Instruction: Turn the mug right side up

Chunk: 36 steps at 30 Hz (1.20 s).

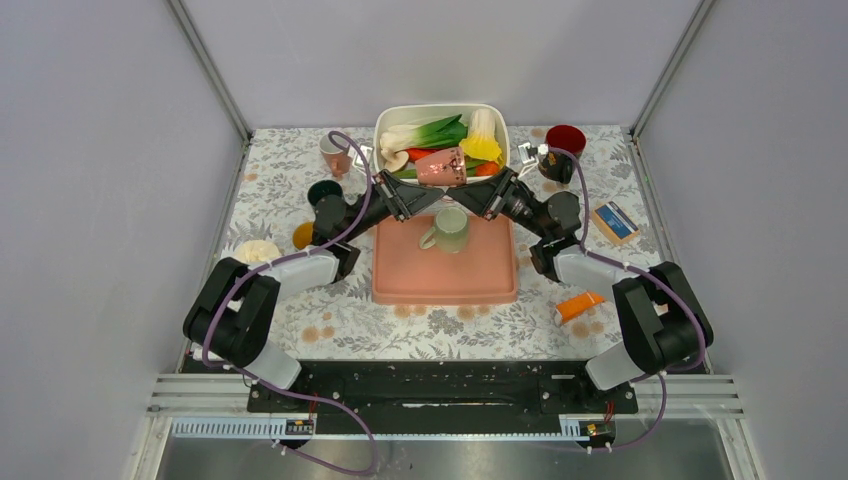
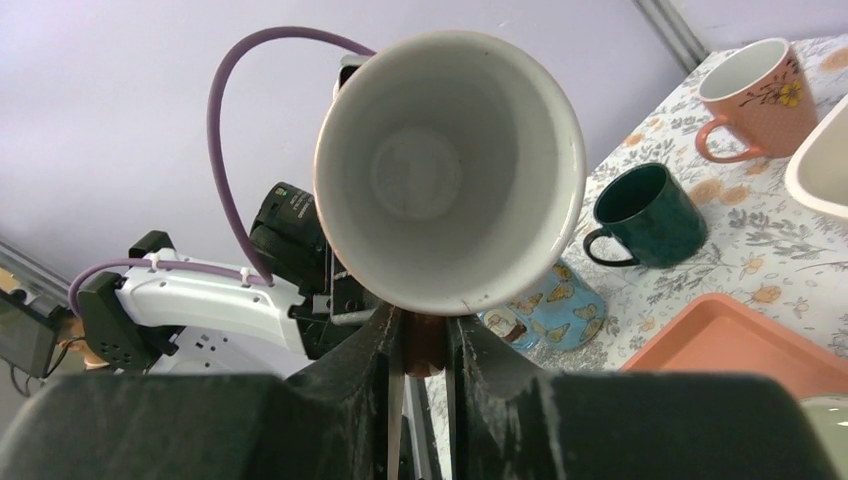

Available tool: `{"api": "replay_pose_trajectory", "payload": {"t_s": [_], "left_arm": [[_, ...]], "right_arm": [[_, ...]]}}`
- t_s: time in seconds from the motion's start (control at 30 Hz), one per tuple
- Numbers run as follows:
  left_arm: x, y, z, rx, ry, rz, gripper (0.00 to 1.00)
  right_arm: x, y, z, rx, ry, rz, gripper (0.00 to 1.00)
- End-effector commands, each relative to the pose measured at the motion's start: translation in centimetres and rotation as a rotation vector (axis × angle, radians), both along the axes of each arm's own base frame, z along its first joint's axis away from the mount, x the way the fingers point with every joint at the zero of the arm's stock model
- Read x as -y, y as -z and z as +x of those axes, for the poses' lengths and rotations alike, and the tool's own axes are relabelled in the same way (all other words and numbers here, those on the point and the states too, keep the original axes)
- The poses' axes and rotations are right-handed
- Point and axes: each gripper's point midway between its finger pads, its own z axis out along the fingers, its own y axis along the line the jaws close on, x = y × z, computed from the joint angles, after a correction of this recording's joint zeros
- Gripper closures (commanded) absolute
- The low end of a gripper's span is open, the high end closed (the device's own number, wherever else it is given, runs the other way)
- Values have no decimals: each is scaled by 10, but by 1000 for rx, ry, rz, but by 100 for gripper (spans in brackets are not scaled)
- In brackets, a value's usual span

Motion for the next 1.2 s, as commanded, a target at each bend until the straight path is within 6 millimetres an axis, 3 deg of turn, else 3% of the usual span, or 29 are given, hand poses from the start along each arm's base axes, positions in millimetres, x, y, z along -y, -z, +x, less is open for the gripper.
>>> {"api": "replay_pose_trajectory", "payload": {"t_s": [0.0,0.07,0.1,0.13,0.17,0.43,0.8,0.93,1.03,1.17], "left_arm": [[16,-5,-31,87,138,30,60],[16,-9,-32,95,141,26,27],[15,-10,-33,98,142,25,19],[14,-12,-33,103,141,24,5],[13,-13,-33,106,138,23,1],[-2,-21,-23,119,71,50,1],[-66,-63,19,275,-128,243,1],[-89,-52,24,323,-141,461,1],[-111,-21,26,311,-186,666,1],[-131,21,10,304,-152,843,1]], "right_arm": [[20,-35,11,144,112,38,100],[25,-35,14,152,132,10,100],[27,-35,15,158,141,-8,100],[30,-36,16,171,152,-24,100],[33,-37,16,186,162,-39,100],[63,-37,19,307,325,-291,100],[162,-3,30,359,718,-874,100],[196,15,31,329,799,-1082,100],[213,26,32,295,824,-1179,100],[232,48,39,219,842,-1276,100]]}}
